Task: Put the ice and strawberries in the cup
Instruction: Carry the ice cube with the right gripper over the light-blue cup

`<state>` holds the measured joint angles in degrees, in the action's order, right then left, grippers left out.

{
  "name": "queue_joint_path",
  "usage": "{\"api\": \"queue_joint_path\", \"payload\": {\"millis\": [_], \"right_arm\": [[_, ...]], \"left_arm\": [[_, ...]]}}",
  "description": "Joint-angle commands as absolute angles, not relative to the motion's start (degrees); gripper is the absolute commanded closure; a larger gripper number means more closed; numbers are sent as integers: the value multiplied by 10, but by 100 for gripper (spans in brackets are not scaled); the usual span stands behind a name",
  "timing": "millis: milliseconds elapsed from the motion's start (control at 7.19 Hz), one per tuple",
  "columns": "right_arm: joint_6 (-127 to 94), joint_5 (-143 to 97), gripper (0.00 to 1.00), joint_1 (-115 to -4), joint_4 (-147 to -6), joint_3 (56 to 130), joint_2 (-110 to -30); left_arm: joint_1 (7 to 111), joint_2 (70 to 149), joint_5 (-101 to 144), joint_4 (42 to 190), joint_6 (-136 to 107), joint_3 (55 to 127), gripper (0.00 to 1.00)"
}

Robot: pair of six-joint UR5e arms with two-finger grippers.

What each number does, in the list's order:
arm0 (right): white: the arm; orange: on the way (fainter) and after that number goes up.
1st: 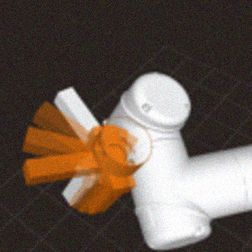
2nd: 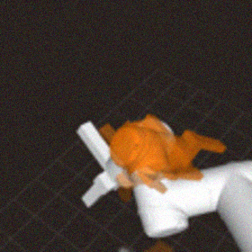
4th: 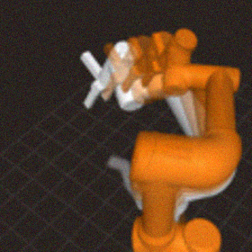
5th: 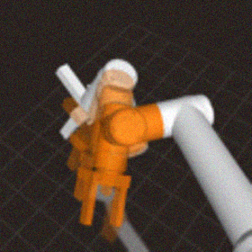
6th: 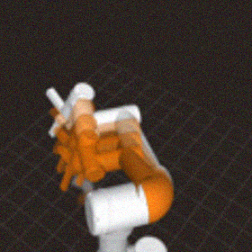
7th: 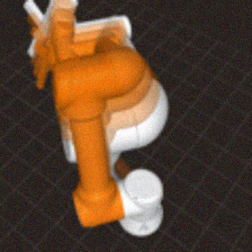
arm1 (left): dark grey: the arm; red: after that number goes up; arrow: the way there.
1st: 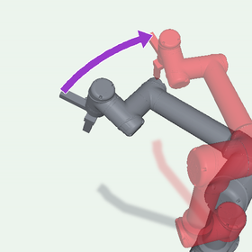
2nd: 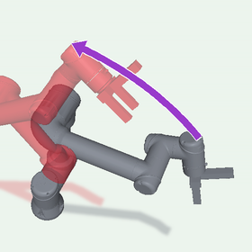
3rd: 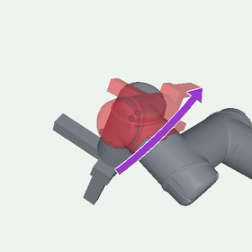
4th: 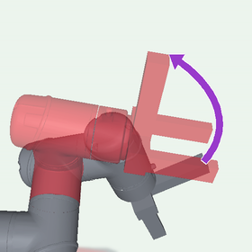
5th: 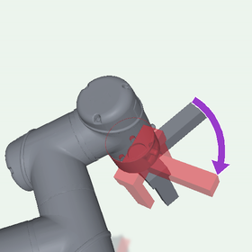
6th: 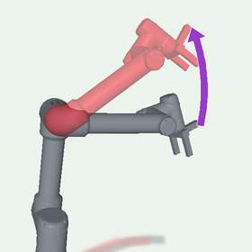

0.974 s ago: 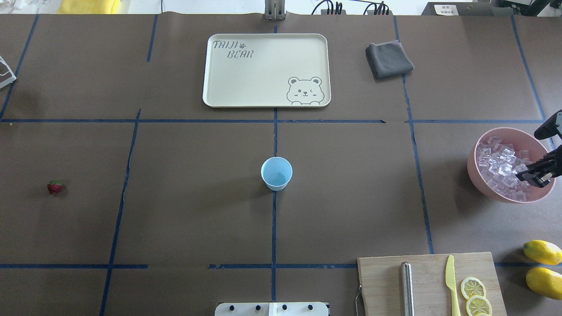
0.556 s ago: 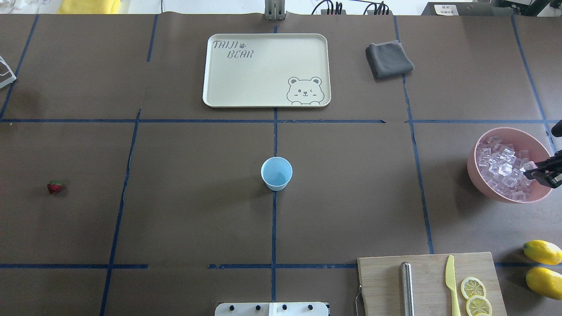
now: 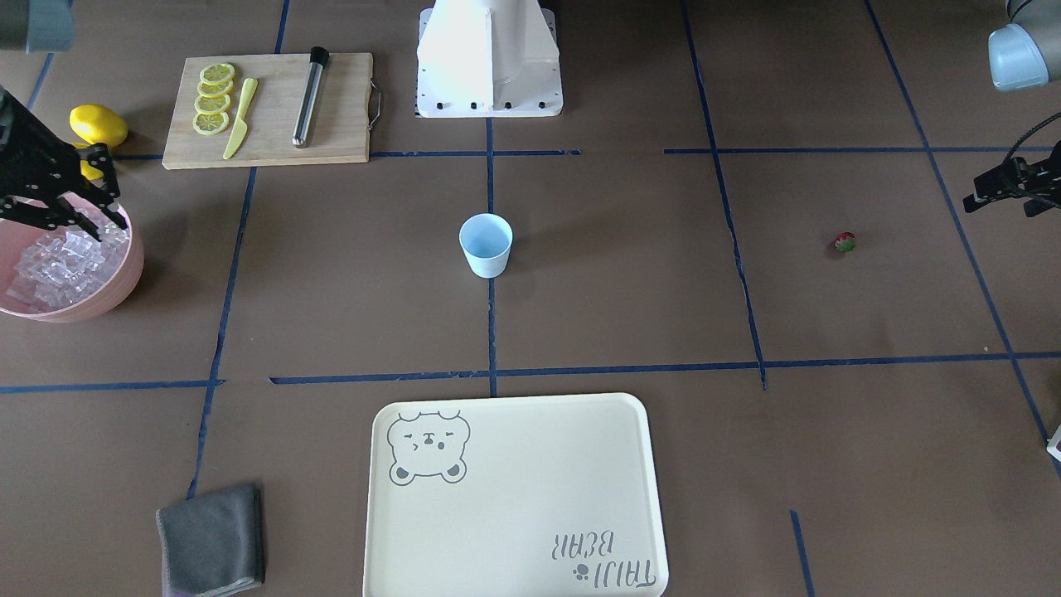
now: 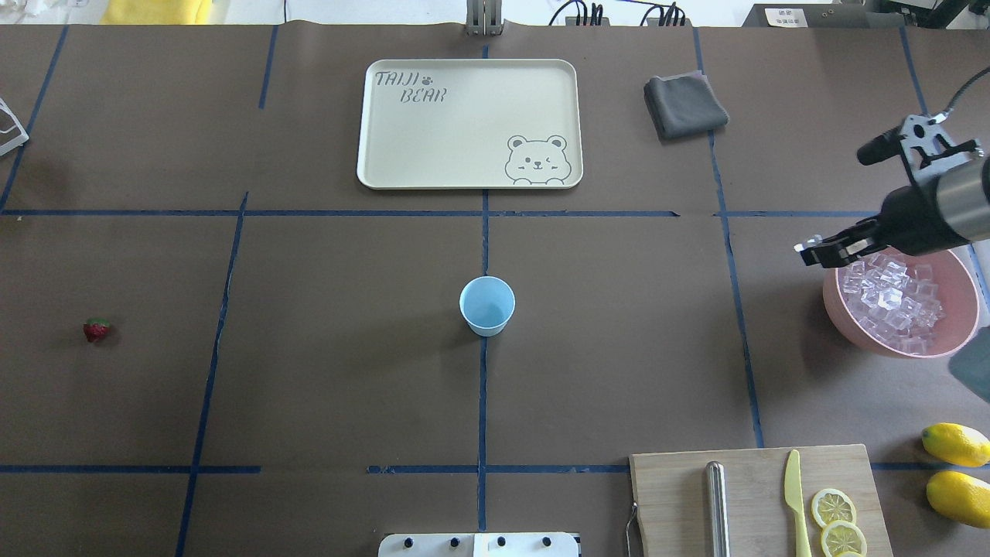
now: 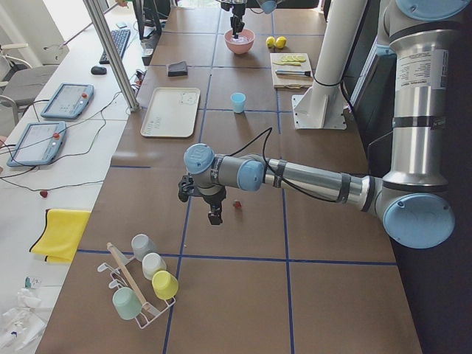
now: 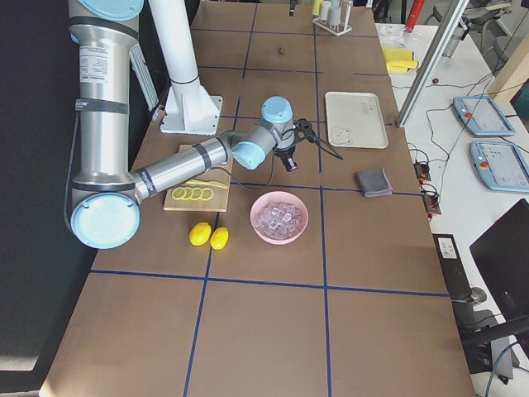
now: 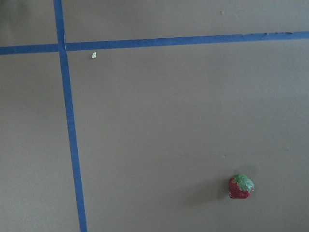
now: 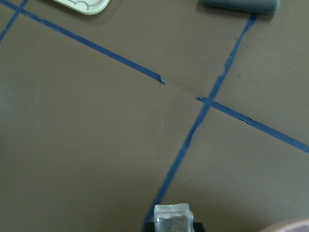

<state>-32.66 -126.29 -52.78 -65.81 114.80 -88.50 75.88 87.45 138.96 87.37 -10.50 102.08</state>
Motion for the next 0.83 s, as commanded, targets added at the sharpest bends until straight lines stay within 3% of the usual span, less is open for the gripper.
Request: {"api": "queue_joint_path", "payload": {"millis": [0, 139, 556, 695], "right_arm": [[-502, -1205, 97, -418, -754, 1135, -711], [-546, -1155, 96, -372, -834, 1121, -629], [-617, -1084, 96, -319, -845, 1015, -510], [-620, -1065, 95, -303, -836, 1000, -507]], "left_arm": [[759, 875, 1390, 874, -105, 1022, 0], [759, 875, 1390, 874, -105, 1022, 0], [759, 867, 1389, 874, -105, 1028, 0], [759, 867, 1389, 874, -105, 1029, 0]]}}
